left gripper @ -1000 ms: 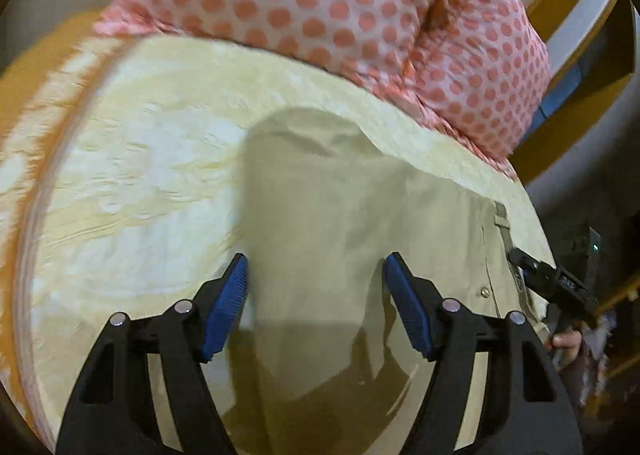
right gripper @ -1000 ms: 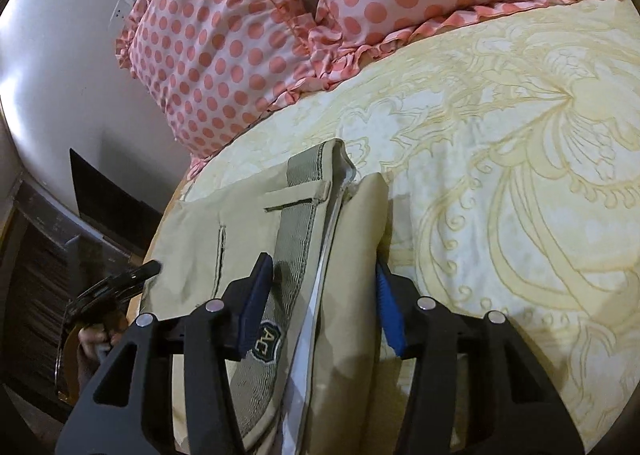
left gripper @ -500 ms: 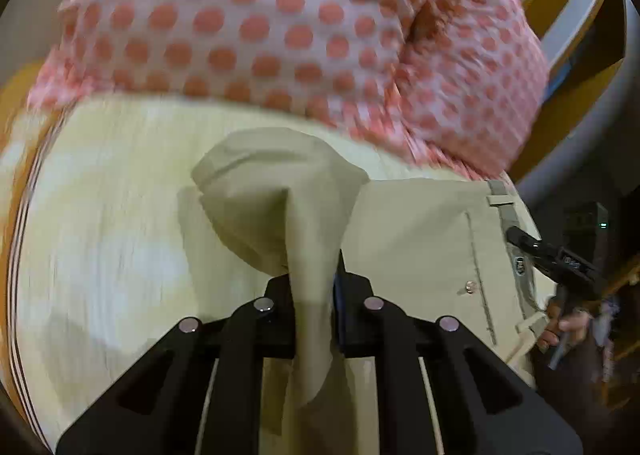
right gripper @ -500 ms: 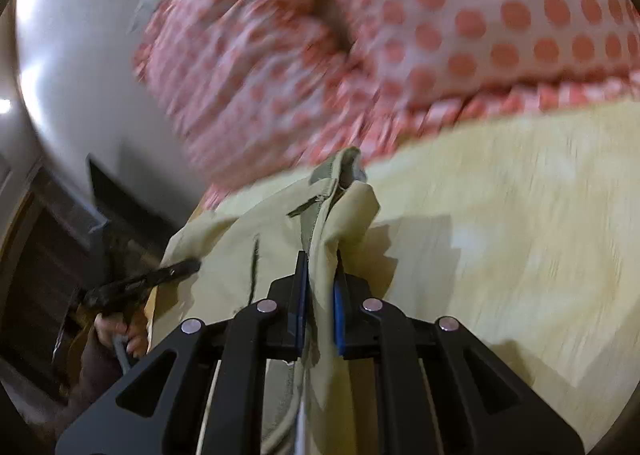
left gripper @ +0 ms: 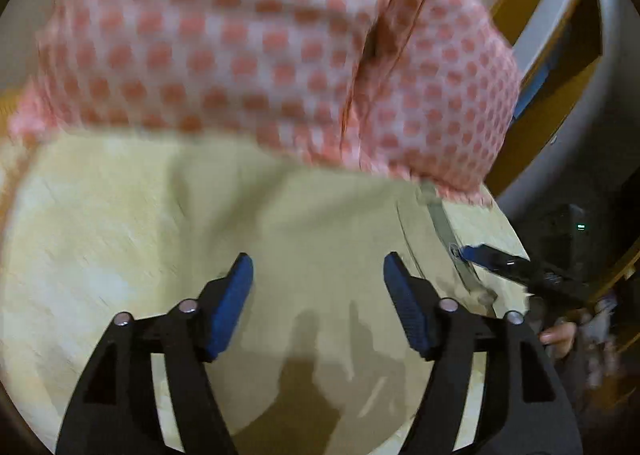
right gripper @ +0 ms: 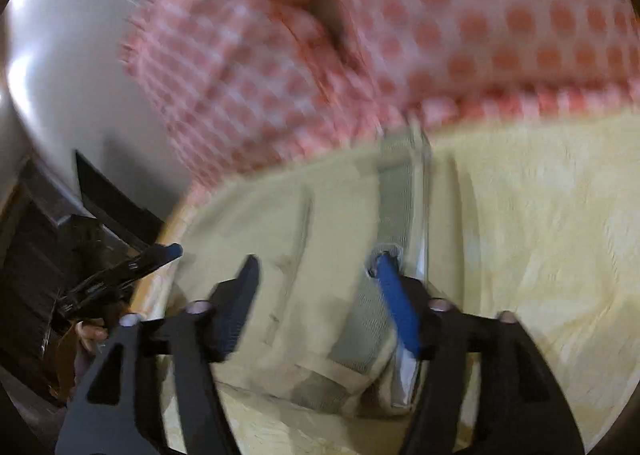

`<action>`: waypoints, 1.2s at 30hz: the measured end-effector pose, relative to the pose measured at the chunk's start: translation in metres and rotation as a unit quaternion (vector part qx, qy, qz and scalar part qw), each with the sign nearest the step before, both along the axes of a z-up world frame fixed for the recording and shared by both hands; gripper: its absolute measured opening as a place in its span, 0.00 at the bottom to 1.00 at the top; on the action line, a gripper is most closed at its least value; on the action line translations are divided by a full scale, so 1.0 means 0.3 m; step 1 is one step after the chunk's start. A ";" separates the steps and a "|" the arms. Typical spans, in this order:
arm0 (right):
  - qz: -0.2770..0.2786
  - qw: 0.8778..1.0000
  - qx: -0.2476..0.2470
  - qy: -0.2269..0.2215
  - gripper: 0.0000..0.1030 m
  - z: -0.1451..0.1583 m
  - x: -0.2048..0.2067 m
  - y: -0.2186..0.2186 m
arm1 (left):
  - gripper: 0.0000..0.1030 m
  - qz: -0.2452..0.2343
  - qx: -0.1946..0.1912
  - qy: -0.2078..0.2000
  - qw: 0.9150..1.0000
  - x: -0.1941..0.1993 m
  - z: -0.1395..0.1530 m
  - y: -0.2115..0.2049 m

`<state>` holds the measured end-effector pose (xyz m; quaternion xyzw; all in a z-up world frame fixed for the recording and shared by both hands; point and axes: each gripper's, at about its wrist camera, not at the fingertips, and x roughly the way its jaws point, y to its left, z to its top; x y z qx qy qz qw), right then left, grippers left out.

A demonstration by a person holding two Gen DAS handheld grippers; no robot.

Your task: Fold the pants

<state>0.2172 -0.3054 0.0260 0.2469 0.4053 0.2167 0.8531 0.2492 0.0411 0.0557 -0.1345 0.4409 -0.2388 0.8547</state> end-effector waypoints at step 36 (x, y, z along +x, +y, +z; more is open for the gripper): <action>-0.106 0.947 -0.279 -0.118 0.99 -0.124 -0.606 0.412 | 0.98 0.127 0.214 -0.121 0.961 -0.728 -0.161 -0.041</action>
